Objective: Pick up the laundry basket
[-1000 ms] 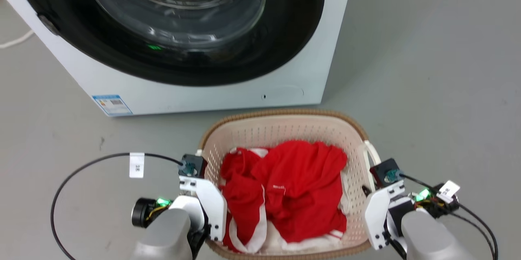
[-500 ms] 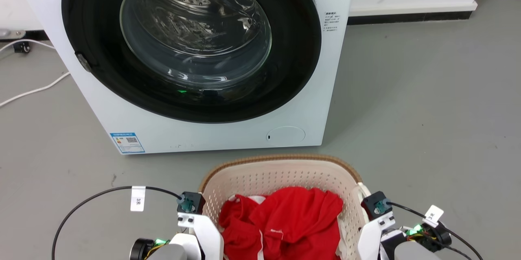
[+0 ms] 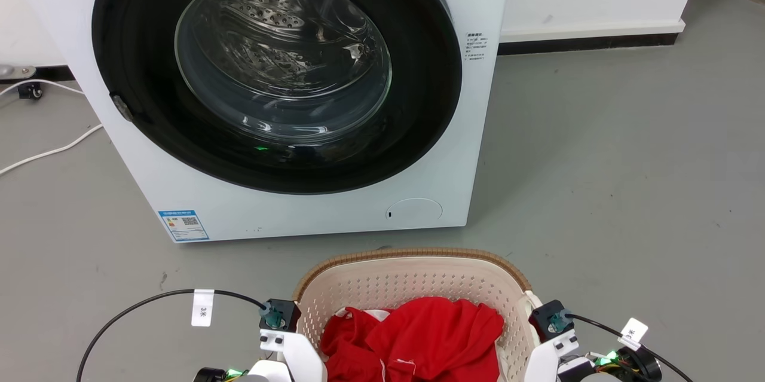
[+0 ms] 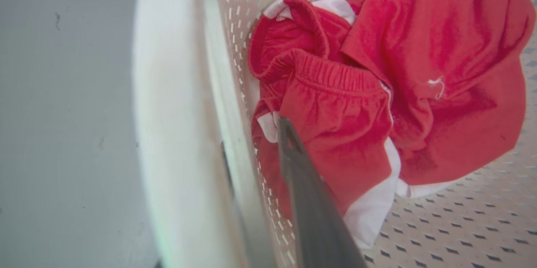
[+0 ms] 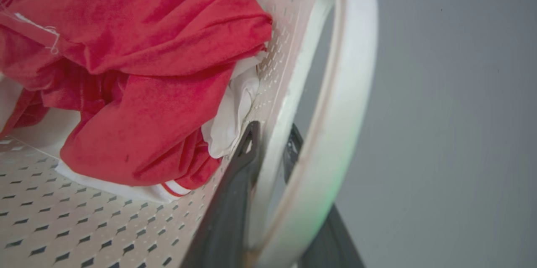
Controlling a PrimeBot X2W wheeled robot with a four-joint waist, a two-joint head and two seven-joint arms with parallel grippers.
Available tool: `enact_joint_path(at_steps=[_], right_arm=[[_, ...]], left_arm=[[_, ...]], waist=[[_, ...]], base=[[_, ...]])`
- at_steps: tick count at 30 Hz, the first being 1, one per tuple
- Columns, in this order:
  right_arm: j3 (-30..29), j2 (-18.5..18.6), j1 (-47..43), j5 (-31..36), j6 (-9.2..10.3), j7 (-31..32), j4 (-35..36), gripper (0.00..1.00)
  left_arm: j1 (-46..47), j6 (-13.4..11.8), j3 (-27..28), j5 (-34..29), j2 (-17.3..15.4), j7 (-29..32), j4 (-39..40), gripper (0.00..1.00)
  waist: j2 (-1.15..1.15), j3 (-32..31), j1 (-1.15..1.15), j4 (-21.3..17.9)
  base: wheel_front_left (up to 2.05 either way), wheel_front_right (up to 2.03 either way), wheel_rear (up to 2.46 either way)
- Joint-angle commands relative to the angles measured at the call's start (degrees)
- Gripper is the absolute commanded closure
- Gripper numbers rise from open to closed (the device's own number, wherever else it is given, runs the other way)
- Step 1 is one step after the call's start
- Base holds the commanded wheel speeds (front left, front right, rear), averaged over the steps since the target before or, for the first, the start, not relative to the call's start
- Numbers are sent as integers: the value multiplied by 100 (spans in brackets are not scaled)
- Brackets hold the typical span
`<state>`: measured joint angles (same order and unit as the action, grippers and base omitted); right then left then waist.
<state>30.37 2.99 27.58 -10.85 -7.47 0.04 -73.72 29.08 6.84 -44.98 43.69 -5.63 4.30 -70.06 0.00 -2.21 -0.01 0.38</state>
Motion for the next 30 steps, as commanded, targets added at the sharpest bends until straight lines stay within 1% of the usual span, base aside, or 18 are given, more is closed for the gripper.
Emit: enact_joint_path(at_steps=[1, 30], right_arm=[[118, 82, -113, -4, -4, 33, -18, 100], [634, 202, -9, -574, -4, 22, -20, 100]], left_arm=[[41, 110, -48, 61, -11, -108, 59, 100], [176, 111, -616, 635, -40, -237, -63, 100]], waist=[[0, -2, 1, -8], [0, -21, 1, -26]], base=[[0, 0, 0], [0, 0, 0]])
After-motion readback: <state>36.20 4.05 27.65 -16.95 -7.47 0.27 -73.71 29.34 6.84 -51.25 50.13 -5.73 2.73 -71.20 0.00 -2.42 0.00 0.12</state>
